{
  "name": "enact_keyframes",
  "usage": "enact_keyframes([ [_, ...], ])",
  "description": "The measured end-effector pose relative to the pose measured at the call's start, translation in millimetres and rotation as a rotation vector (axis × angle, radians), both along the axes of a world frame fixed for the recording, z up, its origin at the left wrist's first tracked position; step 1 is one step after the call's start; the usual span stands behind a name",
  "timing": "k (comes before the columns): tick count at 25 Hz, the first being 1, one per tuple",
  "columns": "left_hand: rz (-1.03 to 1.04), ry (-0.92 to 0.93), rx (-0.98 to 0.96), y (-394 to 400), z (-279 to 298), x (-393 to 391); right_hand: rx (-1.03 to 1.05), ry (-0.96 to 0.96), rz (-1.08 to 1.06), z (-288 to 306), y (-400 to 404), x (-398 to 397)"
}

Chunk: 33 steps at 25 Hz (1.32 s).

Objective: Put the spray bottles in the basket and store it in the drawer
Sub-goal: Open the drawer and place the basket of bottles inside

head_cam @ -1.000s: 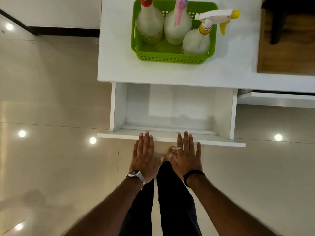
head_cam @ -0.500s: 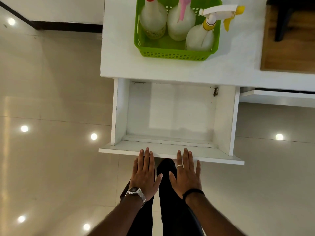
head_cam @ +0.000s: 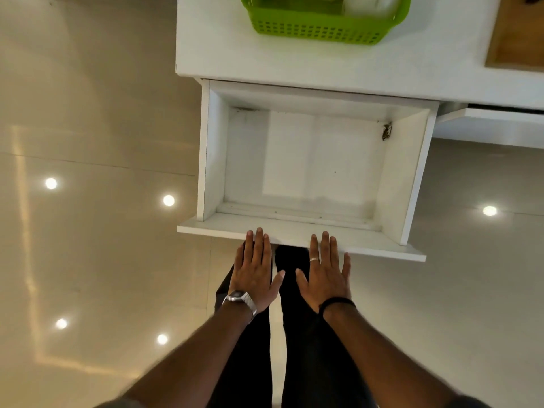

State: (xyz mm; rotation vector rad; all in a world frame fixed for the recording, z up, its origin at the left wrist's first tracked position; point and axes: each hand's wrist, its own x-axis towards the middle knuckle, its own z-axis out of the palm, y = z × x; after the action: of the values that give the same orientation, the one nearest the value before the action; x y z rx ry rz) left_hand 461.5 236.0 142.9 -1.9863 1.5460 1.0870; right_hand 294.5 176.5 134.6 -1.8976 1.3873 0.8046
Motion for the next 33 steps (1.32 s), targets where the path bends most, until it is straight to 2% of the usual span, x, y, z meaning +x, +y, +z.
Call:
enact_keyframes([
  [7, -0.005, 0.039, -0.054, -33, -9, 18, -0.02, -0.008, 0.031, -2, -38, -2],
  [12, -0.029, -0.003, -0.347, -157, -14, 76, -0.259, -0.079, -0.03, -3, -159, 24],
  [18, -0.105, -0.075, -0.726, -301, 14, 115, -0.615, -0.239, -0.058, 33, -287, 77],
  [21, -0.139, -0.1, -0.817, -343, 23, 123, -0.727, -0.299, -0.056, 52, -327, 100],
  [25, -0.153, -0.114, -0.829, -373, 25, 138, -0.777, -0.292, -0.067, 56, -354, 116],
  [33, 0.114, -0.041, -0.85, -383, 19, 161, -0.925, -0.463, -0.516, 47, -378, 104],
])
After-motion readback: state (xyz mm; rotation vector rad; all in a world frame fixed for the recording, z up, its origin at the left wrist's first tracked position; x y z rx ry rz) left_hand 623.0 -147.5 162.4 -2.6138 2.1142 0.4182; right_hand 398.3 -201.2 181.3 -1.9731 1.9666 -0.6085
